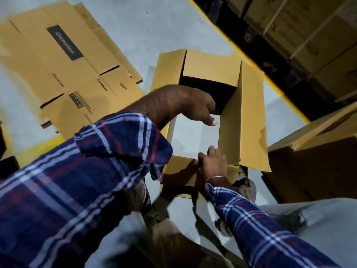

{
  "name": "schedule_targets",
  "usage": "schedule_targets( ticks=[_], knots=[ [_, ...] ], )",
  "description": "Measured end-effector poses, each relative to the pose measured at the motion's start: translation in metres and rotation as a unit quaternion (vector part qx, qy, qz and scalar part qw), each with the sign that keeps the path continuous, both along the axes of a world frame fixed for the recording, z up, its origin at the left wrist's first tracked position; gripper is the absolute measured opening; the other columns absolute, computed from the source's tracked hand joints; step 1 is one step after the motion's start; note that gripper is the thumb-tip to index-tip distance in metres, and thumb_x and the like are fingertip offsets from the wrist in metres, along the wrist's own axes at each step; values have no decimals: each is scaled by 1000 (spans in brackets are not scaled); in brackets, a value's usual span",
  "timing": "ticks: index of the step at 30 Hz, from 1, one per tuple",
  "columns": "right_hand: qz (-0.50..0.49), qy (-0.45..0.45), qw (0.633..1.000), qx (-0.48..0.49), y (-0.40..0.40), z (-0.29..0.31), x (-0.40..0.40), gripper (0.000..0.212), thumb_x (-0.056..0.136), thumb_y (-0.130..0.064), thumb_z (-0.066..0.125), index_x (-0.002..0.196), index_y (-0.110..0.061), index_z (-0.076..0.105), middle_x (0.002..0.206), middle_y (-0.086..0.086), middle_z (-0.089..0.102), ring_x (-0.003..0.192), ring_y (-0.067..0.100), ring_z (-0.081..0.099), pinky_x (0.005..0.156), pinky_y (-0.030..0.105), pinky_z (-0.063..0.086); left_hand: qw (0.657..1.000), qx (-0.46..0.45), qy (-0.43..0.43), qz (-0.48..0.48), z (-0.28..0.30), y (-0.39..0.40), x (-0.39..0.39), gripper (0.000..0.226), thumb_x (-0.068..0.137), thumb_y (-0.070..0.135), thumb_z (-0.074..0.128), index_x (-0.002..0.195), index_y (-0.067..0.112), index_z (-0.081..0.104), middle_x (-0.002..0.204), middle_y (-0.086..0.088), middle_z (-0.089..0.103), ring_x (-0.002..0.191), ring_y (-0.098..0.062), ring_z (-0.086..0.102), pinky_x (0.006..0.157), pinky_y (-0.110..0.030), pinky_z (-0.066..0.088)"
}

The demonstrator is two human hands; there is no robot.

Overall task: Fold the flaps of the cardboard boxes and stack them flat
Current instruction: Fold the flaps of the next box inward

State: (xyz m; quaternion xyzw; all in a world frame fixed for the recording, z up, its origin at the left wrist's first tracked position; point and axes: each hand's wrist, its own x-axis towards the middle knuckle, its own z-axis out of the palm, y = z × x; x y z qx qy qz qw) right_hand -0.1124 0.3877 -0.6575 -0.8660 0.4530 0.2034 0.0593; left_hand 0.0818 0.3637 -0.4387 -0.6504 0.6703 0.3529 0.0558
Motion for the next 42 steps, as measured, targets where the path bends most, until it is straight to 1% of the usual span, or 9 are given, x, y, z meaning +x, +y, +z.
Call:
schedule_targets(
  ticks=[4, 10, 17, 23, 29, 31, 34, 39, 42],
  knots=[
    [-5, -7, 997, 71, -18, -10, 13, 27, 96, -23, 59, 122, -30, 61, 121, 7, 53, 116, 29, 54, 95, 42, 40, 1000, -11, 7, -11, -1, -11, -2, 61, 105, 51, 48, 154, 14, 43, 149, -2, 54, 136, -22, 50, 98, -32, 38],
    [-61, -78, 991, 90, -19, -21, 14, 27, 96, -12, 53, 115, -27, 64, 119, 4, 62, 108, 28, 63, 83, 34, 44, 999, 6, -4, -32, -7, -17, 1, 65, 105, 51, 48, 157, 15, 38, 156, -2, 48, 142, -21, 45, 109, -35, 37],
    [-13, 16, 988, 151, -9, -10, 2, 21, 95, -13, 52, 109, -20, 65, 124, 7, 61, 113, 31, 61, 90, 38, 47, 1000, 11, -3, -16, 3, -13, 9, 62, 105, 51, 49, 155, 14, 42, 153, -3, 50, 137, -22, 48, 110, -37, 39],
    [46, 147, 962, 226, 11, -26, -12, 32, 95, -14, 56, 126, -15, 63, 134, 8, 59, 125, 31, 58, 102, 43, 45, 1000, 14, 2, -5, 1, -17, 16, 68, 102, 54, 52, 158, 17, 38, 157, -2, 46, 141, -23, 44, 115, -40, 37],
    [-75, 34, 945, 318, -53, -47, -5, 15, 82, -17, 72, 96, -20, 77, 103, -1, 74, 91, 17, 69, 93, 31, 55, 1000, 11, -7, -17, -8, -24, 17, 68, 103, 53, 50, 160, 18, 33, 159, -2, 44, 144, -23, 42, 112, -37, 35],
    [-218, -162, 903, 332, -77, -50, 3, 15, 77, -15, 74, 85, -27, 77, 94, -8, 73, 90, 15, 68, 88, 31, 54, 1000, 6, -25, -17, -11, -29, 22, 68, 103, 53, 50, 160, 19, 33, 158, -4, 45, 142, -25, 43, 107, -33, 36],
    [-392, -390, 770, 317, -109, -48, 24, 21, 85, -5, 69, 80, -25, 73, 87, -7, 71, 89, 14, 66, 76, 29, 47, 998, 6, -66, -18, -15, -36, 29, 67, 103, 55, 48, 158, 19, 35, 157, -6, 45, 141, -27, 43, 101, -32, 36],
    [-540, -502, 564, 372, -175, -62, 64, 21, 97, 3, 51, 104, -12, 64, 85, 1, 64, 74, 11, 63, 69, 29, 44, 997, 19, -79, -9, -17, -45, 30, 67, 103, 59, 45, 159, 24, 32, 156, -4, 46, 140, -26, 44, 95, -30, 36],
    [-582, -545, 503, 333, -207, -75, 84, 27, 95, 7, 49, 113, -13, 58, 80, 3, 57, 62, 11, 57, 72, 33, 47, 997, 33, -65, -4, -18, -47, 26, 65, 103, 56, 46, 158, 25, 33, 155, -5, 48, 138, -25, 46, 98, -30, 39]
  ],
)
